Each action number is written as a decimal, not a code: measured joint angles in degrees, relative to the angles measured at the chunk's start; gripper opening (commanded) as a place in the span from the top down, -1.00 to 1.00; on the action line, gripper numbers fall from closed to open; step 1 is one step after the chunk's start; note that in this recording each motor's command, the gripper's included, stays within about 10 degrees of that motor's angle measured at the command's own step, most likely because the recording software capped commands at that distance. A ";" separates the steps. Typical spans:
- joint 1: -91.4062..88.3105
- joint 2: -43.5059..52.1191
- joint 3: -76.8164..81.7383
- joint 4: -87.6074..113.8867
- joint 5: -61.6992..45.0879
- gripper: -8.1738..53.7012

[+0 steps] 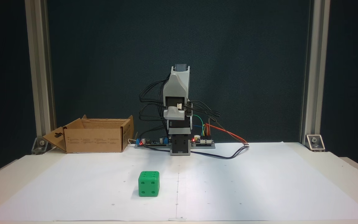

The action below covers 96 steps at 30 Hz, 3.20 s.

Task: Grasp a green dice and put it in the bin.

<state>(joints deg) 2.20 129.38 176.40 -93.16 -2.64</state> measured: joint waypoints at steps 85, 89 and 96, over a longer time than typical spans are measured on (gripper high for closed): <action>3.34 0.00 -2.99 13.54 0.00 -0.64; 3.52 0.00 -6.33 29.36 0.00 -0.69; 3.52 0.00 -26.28 56.51 0.00 -0.68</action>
<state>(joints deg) 5.71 129.38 150.12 -36.65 -2.64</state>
